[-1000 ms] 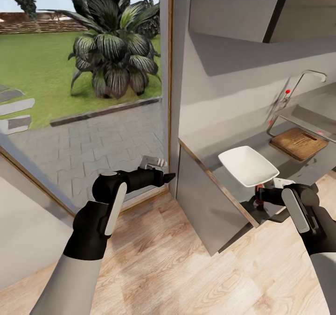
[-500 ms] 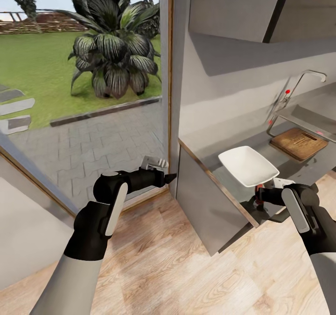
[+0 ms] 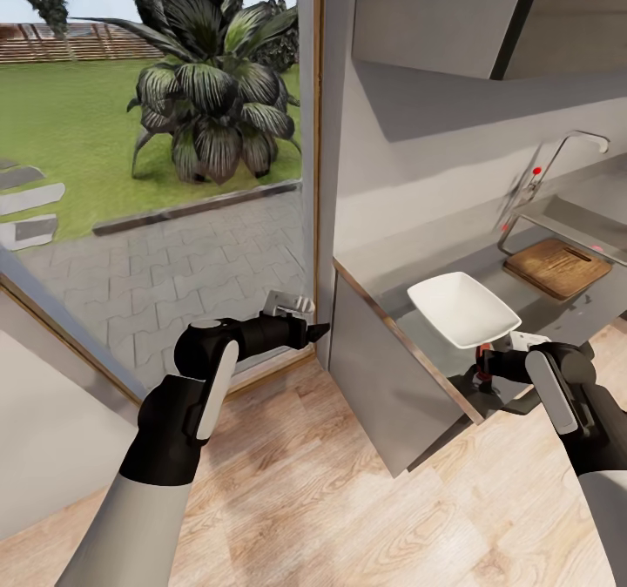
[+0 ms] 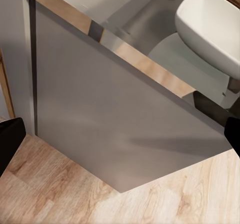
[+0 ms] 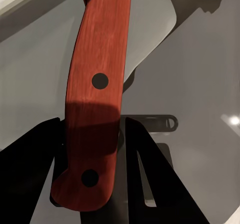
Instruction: In the kitchen, take the Vidalia onion out of the sink, dice it on the chopping board with the paring knife, put the diced onion into the bowl on the countertop, then place both the paring knife and the chopping board into the sink.
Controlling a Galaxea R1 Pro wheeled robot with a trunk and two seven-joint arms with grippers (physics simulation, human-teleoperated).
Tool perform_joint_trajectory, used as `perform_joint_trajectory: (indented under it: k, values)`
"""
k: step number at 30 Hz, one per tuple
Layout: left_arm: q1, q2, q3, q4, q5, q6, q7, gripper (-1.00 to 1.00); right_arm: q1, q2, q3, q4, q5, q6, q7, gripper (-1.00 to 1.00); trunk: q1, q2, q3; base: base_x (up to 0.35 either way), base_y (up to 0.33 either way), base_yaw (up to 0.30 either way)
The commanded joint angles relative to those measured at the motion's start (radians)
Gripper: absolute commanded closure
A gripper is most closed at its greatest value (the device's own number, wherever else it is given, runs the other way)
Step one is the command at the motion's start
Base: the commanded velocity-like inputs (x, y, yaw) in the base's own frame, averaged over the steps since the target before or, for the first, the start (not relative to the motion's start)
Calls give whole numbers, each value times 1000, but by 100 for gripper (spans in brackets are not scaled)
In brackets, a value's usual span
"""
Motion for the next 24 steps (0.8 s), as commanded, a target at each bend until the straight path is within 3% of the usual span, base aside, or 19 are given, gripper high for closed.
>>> perform_joint_trajectory:
  k: [1,13,24]
  values:
    - [-1,0,1,-1,2,6,-1,-100,-1,0,0,-1,-13,3,-9,100,1,-2,-2,0,0,0]
    - [-1,0,0,1,2,6,-1,-100,-1,-1,0,-1,-13,3,-9,100,1,-2,-2,0,-2,0]
    - [-1,0,0,1,2,6,-1,-100,-1,-1,0,-1,-13,3,-9,100,1,-2,-2,0,-93,0]
